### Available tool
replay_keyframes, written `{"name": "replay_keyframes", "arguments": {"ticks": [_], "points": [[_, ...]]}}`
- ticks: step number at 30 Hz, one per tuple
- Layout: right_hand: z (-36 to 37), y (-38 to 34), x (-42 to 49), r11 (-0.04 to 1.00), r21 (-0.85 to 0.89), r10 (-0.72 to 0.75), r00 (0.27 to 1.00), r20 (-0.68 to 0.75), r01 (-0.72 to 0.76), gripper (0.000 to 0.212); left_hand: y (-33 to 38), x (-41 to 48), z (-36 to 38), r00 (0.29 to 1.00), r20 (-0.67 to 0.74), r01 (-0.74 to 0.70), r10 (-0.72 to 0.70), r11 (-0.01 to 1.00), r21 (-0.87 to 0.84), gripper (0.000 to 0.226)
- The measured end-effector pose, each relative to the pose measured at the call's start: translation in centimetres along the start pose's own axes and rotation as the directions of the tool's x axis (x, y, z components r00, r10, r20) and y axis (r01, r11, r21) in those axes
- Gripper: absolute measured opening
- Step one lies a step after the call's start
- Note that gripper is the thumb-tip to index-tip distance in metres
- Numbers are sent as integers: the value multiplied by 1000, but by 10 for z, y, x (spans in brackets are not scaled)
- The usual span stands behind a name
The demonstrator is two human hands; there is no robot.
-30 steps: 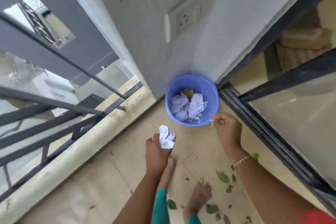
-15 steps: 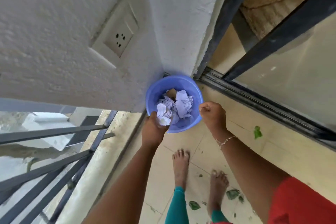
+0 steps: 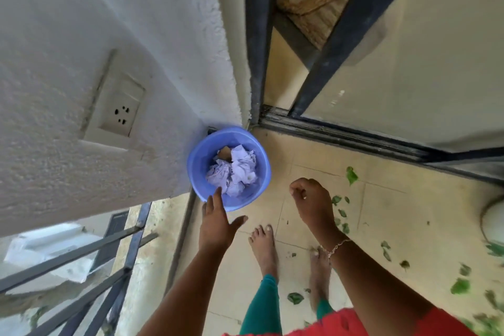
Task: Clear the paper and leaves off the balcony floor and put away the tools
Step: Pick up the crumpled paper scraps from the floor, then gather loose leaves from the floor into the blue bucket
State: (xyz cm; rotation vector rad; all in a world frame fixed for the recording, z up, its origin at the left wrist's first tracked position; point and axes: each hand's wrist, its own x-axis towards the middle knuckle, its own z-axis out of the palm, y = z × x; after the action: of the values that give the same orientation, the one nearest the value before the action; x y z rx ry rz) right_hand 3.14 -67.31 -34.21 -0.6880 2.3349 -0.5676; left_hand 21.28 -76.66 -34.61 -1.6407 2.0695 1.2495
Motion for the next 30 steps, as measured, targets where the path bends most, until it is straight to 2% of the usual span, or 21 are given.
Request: {"name": "replay_keyframes", "arguments": {"ticks": [3,6,9,13,17,20,22,23,24,26,30], "points": [[-19,10,-33,996,-46,72,997,-41,-74,15,12,-35,0,998,46,-43,38,992,120,99],[-38,24,-78,989,-72,124,988,-90,-130,18,17,-58,8,986,113,-147,120,950,275,127],[-55,43,-125,983,-42,172,976,-135,-179,22,29,-80,11,962,217,-247,167,871,424,118],[-72,71,-190,953,-23,295,941,-164,-303,31,53,-114,13,917,319,-378,239,775,507,116],[-79,92,-261,908,51,417,883,-215,-416,41,74,-158,20,856,418,-505,304,665,550,144],[-85,105,-331,872,97,487,833,-263,-480,46,81,-197,31,778,537,-615,325,566,549,142],[-90,113,-385,830,136,555,778,-296,-541,49,90,-229,40,688,614,-722,387,443,531,128],[-92,117,-413,803,157,593,743,-310,-575,50,97,-249,47,664,636,-747,393,364,556,131],[-93,122,-440,773,181,631,708,-318,-608,50,104,-269,54,659,648,-750,381,272,603,143],[-94,131,-491,706,241,705,625,-336,-666,49,116,-309,65,655,682,-753,325,219,620,159],[-89,139,-583,561,378,821,433,-373,-736,49,127,-379,89,513,768,-828,385,-14,560,161]]}}
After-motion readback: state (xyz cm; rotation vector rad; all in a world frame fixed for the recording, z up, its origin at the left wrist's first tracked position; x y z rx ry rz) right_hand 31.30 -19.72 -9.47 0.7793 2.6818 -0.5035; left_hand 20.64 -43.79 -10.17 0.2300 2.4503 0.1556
